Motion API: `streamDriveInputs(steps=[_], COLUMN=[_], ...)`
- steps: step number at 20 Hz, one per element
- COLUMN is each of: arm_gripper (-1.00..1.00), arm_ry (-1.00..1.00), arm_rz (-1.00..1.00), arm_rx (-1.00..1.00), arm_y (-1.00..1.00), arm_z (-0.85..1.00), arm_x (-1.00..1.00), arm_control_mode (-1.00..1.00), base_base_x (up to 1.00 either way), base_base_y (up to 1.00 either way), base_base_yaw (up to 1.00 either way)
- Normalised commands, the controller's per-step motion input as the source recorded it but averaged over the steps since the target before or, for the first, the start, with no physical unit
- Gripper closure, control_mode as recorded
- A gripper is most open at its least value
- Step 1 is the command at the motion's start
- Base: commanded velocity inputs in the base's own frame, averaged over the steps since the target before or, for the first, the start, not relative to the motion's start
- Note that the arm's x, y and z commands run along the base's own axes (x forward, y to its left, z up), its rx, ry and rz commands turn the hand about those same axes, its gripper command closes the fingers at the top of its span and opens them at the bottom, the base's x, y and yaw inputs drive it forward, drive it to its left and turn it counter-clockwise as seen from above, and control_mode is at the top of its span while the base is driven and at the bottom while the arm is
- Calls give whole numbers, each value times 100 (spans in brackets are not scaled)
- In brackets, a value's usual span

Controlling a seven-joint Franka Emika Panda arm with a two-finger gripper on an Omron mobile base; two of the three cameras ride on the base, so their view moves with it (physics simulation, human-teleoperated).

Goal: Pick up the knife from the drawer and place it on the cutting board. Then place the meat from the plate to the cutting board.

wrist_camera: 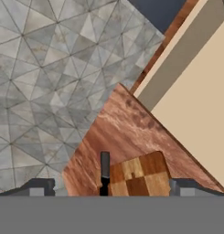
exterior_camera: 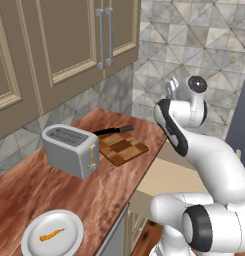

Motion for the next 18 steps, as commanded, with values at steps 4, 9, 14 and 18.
streamDriveInputs(steps=[4,9,14,18], arm_gripper=[-100,-100,-100,-100], arm_ry=[8,5,2,0], arm_rz=[29,43,45,43], arm_rx=[-3,-7,-12,-9], arm_y=[0,0,0,0], arm_z=[12,25,26,19], arm_x=[-10,-24,-36,-37], arm_control_mode=[-100,-100,-100,-100], base_base_x=[0,0,0,0], base_base_y=[0,0,0,0], base_base_yaw=[0,0,0,0])
